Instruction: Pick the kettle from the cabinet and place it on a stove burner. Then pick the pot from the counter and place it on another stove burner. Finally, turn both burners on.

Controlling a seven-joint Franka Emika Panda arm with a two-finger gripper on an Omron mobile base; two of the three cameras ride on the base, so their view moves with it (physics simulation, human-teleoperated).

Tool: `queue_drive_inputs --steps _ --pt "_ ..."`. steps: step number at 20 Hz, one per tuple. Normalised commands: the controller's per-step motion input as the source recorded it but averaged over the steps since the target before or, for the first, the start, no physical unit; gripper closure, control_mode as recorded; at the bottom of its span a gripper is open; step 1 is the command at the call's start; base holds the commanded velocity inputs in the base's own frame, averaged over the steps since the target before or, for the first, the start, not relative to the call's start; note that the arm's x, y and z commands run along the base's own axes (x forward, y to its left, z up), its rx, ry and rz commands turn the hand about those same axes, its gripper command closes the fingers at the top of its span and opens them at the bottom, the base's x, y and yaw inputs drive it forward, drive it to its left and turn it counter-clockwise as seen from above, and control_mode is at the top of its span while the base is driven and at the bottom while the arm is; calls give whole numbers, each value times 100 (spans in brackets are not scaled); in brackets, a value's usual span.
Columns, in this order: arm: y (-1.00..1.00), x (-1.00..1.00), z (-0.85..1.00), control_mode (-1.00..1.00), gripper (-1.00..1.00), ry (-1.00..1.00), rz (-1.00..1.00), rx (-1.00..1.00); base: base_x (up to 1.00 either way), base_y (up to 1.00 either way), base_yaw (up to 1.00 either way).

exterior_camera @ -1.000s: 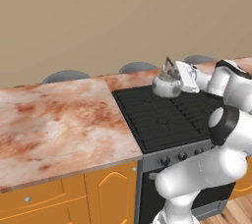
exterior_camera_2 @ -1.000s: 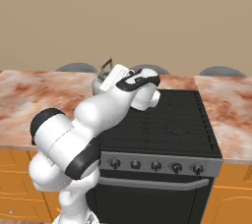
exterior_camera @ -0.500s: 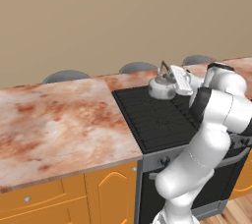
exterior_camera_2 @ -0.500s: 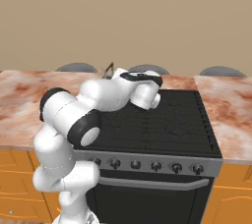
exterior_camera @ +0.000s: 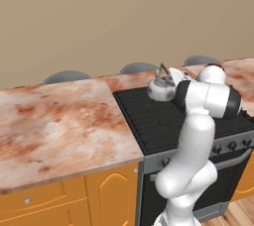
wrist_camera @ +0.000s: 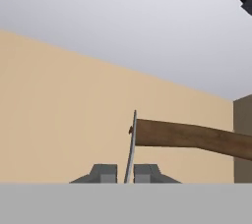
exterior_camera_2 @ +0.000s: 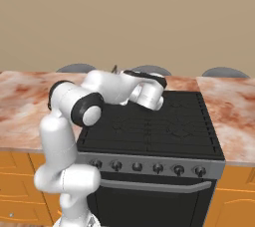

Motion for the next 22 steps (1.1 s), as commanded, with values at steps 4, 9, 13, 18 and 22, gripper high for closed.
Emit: queue_drive_inputs --steps 4,9,13,18,22 --pt "-1 18 -18 -100 100 -4 0 0 0 0 0" --pt "0 11 -17 -100 100 0 0 0 0 0 0" --pt "0 14 -28 -100 100 0 0 0 0 0 0" --pt "0 20 -27 -100 100 0 0 0 0 0 0" --pt "0 30 -18 -100 100 0 0 0 0 0 0"
